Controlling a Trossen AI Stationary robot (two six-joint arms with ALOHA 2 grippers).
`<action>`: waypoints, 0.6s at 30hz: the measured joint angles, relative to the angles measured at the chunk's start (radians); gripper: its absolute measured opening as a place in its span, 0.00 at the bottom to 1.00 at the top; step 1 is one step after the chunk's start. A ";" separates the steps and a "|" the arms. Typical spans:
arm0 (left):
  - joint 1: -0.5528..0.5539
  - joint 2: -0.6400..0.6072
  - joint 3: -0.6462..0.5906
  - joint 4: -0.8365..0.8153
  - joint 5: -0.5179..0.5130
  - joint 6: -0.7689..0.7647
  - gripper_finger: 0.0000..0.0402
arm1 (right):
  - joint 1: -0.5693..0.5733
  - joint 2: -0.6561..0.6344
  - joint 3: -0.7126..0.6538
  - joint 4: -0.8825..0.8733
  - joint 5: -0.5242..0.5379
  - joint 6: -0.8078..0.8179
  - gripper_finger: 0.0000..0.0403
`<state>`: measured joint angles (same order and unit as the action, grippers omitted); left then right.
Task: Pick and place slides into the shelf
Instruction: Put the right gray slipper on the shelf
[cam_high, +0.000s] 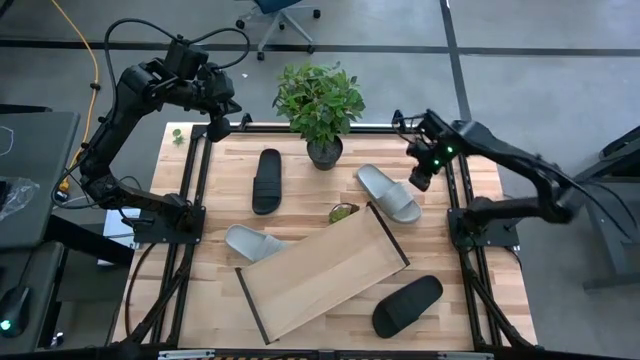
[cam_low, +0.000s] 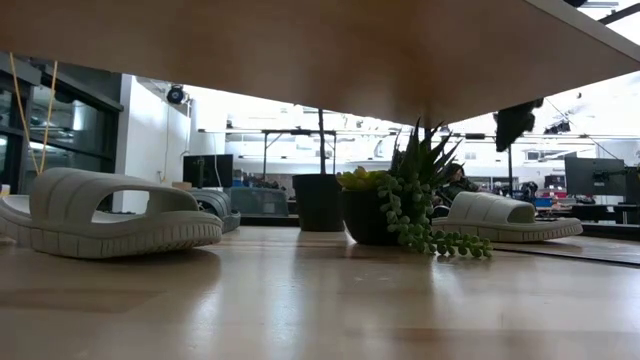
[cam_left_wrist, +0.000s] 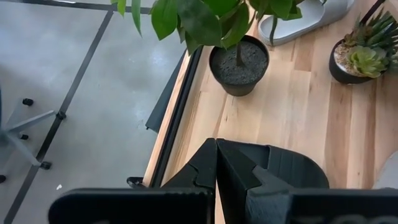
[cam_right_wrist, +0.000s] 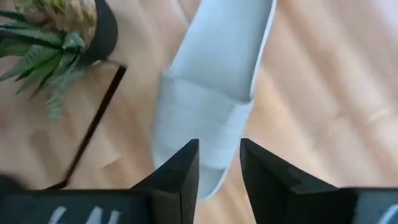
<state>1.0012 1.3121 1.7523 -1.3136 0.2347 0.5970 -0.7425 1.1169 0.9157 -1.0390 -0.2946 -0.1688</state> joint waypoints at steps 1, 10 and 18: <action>0.000 0.000 0.000 0.000 -0.008 0.000 0.00 | 0.021 -0.036 -0.015 0.030 0.026 0.011 0.27; 0.000 0.000 0.000 0.000 -0.019 -0.003 0.00 | 0.220 -0.222 -0.150 0.088 0.257 0.225 0.27; 0.000 0.000 0.000 -0.008 -0.019 -0.007 0.00 | 0.358 -0.291 -0.225 0.184 0.314 0.895 0.27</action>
<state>1.0012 1.3117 1.7523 -1.3216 0.2161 0.5900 -0.3849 0.8260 0.6903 -0.8549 0.0197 0.7258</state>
